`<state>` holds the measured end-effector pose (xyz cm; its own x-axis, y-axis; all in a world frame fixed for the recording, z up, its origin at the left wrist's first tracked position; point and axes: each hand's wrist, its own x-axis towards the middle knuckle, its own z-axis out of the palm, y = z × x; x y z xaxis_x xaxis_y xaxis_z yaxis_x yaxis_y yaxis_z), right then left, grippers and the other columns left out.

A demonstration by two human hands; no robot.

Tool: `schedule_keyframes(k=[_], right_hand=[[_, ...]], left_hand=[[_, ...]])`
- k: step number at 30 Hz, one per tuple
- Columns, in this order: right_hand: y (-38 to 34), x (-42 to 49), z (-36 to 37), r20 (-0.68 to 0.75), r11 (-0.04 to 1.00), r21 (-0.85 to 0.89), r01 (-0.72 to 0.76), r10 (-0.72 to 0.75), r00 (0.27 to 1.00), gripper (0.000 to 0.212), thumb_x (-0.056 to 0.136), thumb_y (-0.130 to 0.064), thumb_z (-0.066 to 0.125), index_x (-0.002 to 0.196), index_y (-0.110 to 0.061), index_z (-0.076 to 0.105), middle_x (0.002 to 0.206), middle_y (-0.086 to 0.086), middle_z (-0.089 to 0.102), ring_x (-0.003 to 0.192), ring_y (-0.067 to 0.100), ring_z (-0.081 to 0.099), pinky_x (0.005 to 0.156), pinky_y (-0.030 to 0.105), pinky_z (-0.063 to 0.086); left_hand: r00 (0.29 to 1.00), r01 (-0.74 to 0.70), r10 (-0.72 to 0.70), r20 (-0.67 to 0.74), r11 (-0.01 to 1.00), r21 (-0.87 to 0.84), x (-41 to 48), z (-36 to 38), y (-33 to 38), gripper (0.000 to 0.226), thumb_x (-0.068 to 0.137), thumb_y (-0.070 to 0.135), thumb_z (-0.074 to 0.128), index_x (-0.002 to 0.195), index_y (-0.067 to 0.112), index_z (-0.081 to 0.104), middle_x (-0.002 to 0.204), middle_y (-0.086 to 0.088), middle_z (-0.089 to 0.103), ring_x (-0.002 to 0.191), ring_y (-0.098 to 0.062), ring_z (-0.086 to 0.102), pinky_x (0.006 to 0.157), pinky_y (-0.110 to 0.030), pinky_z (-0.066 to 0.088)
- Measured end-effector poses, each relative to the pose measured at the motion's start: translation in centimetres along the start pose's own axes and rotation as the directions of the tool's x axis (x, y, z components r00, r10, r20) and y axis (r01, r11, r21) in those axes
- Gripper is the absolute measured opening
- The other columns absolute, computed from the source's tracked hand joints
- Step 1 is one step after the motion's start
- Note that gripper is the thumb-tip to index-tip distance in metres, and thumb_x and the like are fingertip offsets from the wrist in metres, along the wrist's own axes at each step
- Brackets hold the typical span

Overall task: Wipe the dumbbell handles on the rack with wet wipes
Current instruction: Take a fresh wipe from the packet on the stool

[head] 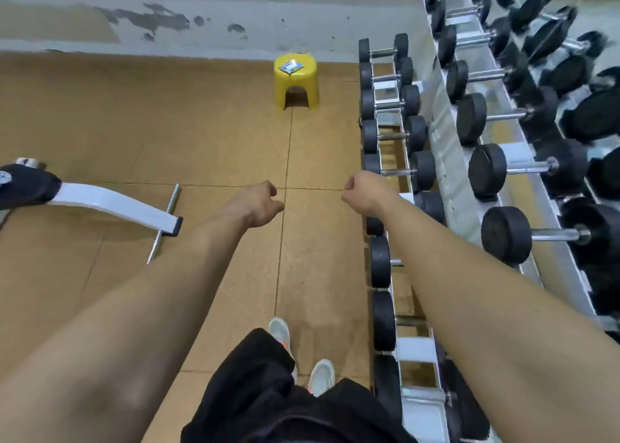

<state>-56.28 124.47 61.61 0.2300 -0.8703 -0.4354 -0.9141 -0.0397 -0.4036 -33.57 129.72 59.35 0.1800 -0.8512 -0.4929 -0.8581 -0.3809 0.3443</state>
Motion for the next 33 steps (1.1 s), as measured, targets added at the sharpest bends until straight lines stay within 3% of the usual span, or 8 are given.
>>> schedule_keyframes(k=[8,12,18,22,27,33], right_hand=[[-3.9,14.1,-4.4,0.024,0.996,-0.076,0.046,-0.045,0.999,0.021,0.092,-0.021,0.056,0.106,-0.01,0.067,0.107,0.009,0.067,0.101,0.03,0.062,0.092,0.045,0.055],[-6.9,22.7,-8.0,0.028,0.994,-0.091,0.054,-0.051,0.998,0.012,0.094,-0.024,0.057,0.102,-0.017,0.062,0.107,0.009,0.067,0.101,0.028,0.061,0.091,0.042,0.054],[-11.3,34.7,-13.8,0.025,1.0,-0.007,0.0,0.001,1.0,0.017,0.098,-0.02,0.057,0.108,-0.01,0.065,0.105,0.014,0.067,0.097,0.029,0.064,0.088,0.043,0.056],[-13.0,42.3,-16.3,0.055,1.0,0.023,0.004,-0.005,0.998,0.027,0.097,-0.017,0.057,0.115,0.0,0.066,0.113,0.022,0.067,0.104,0.035,0.064,0.095,0.049,0.055],[-12.4,54.8,-19.1,0.059,1.0,0.026,-0.01,0.009,0.998,0.017,0.092,-0.019,0.059,0.099,-0.006,0.067,0.102,0.015,0.069,0.098,0.034,0.063,0.089,0.043,0.055],[-11.7,71.8,-24.7,0.127,1.0,0.02,0.005,-0.007,0.992,0.013,0.095,-0.019,0.057,0.093,-0.01,0.066,0.102,0.012,0.068,0.095,0.03,0.062,0.084,0.038,0.053]], left_hand=[[1.0,0.02,-0.021,-0.018,0.999,-0.047,13.1,-6.3,0.4,0.049,0.1,0.034,0.057,0.142,0.01,0.049,0.139,-0.015,0.059,0.126,-0.032,0.055,0.104,-0.038,0.045],[1.0,0.017,-0.018,-0.005,0.994,-0.104,21.8,-11.2,1.1,0.049,0.101,0.034,0.056,0.143,0.011,0.048,0.141,-0.014,0.058,0.128,-0.032,0.055,0.106,-0.041,0.045],[0.999,0.001,0.006,0.049,0.991,-0.131,34.2,-19.8,2.8,0.05,0.102,0.034,0.055,0.146,0.011,0.047,0.144,-0.012,0.056,0.129,-0.031,0.054,0.11,-0.041,0.044],[0.998,0.004,0.003,0.058,0.993,-0.117,42.0,-23.8,4.7,0.049,0.101,0.034,0.056,0.145,0.013,0.048,0.144,-0.011,0.055,0.13,-0.03,0.053,0.11,-0.042,0.044],[0.995,-0.002,0.008,0.097,0.998,-0.063,53.5,-26.9,8.0,0.049,0.1,0.033,0.059,0.143,0.012,0.05,0.143,-0.012,0.056,0.13,-0.03,0.053,0.107,-0.036,0.043],[0.995,0.052,-0.048,0.088,0.998,-0.044,68.6,-32.1,12.3,0.046,0.099,0.034,0.058,0.139,0.013,0.053,0.14,-0.011,0.058,0.128,-0.03,0.054,0.103,-0.034,0.043]])
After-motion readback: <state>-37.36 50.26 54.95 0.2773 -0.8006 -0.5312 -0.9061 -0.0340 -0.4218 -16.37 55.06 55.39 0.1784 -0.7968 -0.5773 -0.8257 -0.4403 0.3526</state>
